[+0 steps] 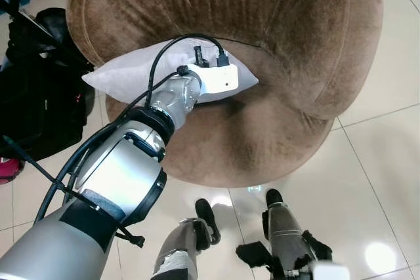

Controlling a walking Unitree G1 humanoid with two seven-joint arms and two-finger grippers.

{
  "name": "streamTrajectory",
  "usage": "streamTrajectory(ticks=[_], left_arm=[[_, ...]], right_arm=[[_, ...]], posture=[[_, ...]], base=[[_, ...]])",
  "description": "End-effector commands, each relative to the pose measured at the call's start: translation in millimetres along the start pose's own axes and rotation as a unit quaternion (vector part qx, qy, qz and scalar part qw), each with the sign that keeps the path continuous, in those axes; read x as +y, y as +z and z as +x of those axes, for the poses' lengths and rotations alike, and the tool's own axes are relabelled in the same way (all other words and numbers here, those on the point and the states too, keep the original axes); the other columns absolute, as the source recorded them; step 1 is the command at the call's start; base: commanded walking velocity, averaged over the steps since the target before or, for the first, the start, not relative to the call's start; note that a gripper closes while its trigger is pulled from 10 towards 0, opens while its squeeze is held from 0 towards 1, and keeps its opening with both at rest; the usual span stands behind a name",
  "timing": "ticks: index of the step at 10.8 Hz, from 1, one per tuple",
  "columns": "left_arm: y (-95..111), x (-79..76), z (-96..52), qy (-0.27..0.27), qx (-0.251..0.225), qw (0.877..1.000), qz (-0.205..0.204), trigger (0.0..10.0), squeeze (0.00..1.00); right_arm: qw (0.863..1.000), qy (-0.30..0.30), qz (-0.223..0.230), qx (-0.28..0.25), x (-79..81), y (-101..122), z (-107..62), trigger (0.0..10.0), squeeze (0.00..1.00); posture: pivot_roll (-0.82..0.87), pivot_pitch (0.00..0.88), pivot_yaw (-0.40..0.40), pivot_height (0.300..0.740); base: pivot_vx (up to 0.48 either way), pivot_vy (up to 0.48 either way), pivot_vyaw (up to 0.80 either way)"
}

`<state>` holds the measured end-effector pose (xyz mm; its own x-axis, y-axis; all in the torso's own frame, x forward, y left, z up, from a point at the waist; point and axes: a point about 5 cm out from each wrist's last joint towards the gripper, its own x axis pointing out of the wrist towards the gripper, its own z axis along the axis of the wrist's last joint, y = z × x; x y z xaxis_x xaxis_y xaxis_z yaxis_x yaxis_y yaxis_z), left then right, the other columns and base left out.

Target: Move the pillow to the sofa from floor

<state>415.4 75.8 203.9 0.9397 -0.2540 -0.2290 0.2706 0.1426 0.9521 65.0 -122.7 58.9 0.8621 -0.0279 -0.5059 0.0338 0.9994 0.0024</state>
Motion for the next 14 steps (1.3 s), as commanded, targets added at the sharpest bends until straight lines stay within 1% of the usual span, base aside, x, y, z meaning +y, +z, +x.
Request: streamTrajectory(ticks=[1, 2, 3, 7, 8, 10, 11, 12, 13, 14], left_arm=[[-28.6, -8.7, -3.4, -0.016, 0.053, 0.998, -0.001, 10.0, 0.00], [-31.5, -7.0, -3.9, -0.010, 0.057, 0.998, 0.004, 10.0, 0.00], [-32.5, -4.1, -4.2, 0.000, 0.056, 0.998, -0.013, 10.0, 1.00], [-39.6, 0.1, -5.6, 0.006, 0.065, 0.998, 0.008, 10.0, 1.00], [-40.7, 3.0, -5.9, 0.012, 0.067, 0.998, 0.004, 10.0, 1.00], [-36.3, 25.3, -6.4, 0.057, 0.059, 0.997, 0.012, 10.0, 1.00], [-34.3, 32.1, -6.7, 0.071, 0.056, 0.996, 0.019, 10.0, 1.00], [-29.4, 43.3, -7.1, 0.093, 0.047, 0.994, 0.021, 10.0, 1.00], [-24.6, 54.4, -8.0, 0.117, 0.039, 0.992, 0.034, 10.0, 1.00], [-22.3, 60.4, -8.6, 0.129, 0.037, 0.990, 0.043, 10.0, 1.00]], right_arm=[[1.000, 0.006, 0.009, 0.027, 5.0, -8.2, -6.6, 10.0, 0.00], [1.000, 0.007, 0.009, 0.027, 5.9, -7.6, -7.5, 10.0, 0.00], [1.000, 0.007, 0.010, 0.026, 6.4, -6.9, -7.5, 10.0, 0.00], [0.999, 0.010, 0.009, 0.030, 7.6, -5.9, -8.2, 10.0, 0.00], [0.999, 0.010, 0.009, 0.030, 7.3, -5.2, -9.1, 10.0, 0.00], [0.999, 0.009, 0.009, 0.030, 6.1, -2.2, -11.1, 10.0, 0.00], [0.999, 0.008, 0.008, 0.030, 5.5, -1.7, -10.5, 10.0, 0.00], [1.000, 0.009, 0.008, 0.028, 5.2, -1.3, -8.9, 10.0, 0.00], [1.000, 0.010, 0.007, 0.027, 5.9, -0.2, -7.1, 10.0, 0.00], [1.000, 0.011, 0.007, 0.026, 6.0, 0.7, -5.9, 10.0, 0.00]], posture=[[-0.50, 0.478, 0.245, 0.740], [-0.50, 0.482, 0.244, 0.740], [-0.50, 0.483, 0.243, 0.740], [-0.50, 0.490, 0.236, 0.740], [-0.50, 0.492, 0.235, 0.740], [-0.50, 0.491, 0.230, 0.740], [-0.50, 0.489, 0.229, 0.740], [-0.49, 0.484, 0.229, 0.740], [-0.48, 0.481, 0.230, 0.740], [-0.48, 0.478, 0.227, 0.740]], base=[[0.000, 0.000, 0.00], [0.000, 0.000, 0.00], [0.000, 0.000, 0.00], [0.000, 0.000, 0.00], [0.000, 0.000, 0.00], [0.000, 0.000, 0.00], [0.000, 0.000, 0.00], [0.000, 0.000, 0.00], [0.000, 0.000, 0.00], [0.000, 0.000, 0.00]])
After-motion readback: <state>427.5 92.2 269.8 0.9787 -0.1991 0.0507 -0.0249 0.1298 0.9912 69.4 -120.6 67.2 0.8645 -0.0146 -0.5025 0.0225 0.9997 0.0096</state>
